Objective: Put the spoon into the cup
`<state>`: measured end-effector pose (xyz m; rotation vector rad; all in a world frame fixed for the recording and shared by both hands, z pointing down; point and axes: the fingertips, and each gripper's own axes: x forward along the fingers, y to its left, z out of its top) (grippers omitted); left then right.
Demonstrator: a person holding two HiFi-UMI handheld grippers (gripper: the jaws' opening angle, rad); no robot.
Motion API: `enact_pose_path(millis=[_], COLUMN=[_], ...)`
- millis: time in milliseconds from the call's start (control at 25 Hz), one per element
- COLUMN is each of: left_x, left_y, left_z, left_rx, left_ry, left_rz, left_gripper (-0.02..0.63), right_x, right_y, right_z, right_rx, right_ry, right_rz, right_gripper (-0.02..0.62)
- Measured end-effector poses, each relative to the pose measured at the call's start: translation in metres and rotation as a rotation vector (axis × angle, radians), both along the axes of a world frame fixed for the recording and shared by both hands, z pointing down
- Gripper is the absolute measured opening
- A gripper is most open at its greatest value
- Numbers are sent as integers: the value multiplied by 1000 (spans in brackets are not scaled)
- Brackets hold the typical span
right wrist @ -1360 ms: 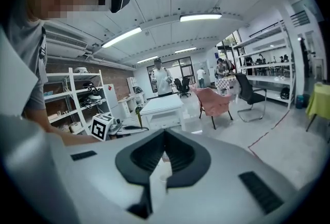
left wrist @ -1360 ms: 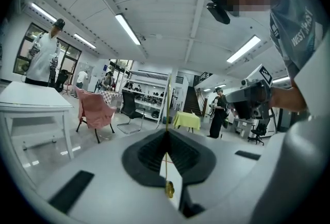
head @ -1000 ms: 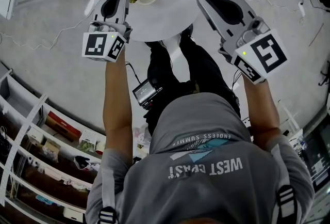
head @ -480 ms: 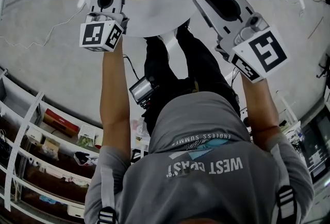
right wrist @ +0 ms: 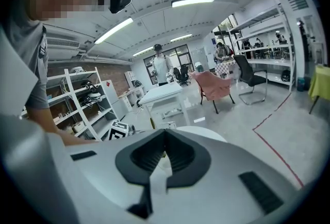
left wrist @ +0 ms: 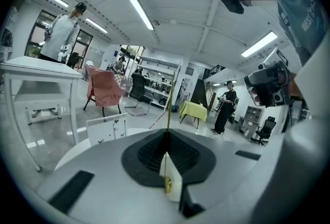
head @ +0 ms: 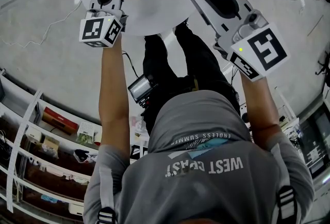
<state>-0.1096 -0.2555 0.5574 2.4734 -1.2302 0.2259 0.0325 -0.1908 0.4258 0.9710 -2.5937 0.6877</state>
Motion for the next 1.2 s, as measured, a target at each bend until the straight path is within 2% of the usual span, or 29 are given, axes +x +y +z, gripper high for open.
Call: enact_pose_path(millis=[600, 760, 960, 1200], left_x=[1, -4, -4, -16], left_y=[14, 14, 13, 10], left_z=[24, 24, 14, -11], left_rx=[-110, -126, -121, -78], left_ry=[-18, -23, -47, -75], left_rz=[51, 57, 64, 75], left_gripper=[2, 41, 64, 75], right_x=[-2, -8, -7, -17], right_y=[-9, -13, -19, -27], right_z=[-8, -12, -23, -38], right_rx=[24, 32, 50, 92], right_ry=[-5, -7, -14, -26], right_rz=[2, -1, -3, -10], right_gripper=[2, 2, 2, 2])
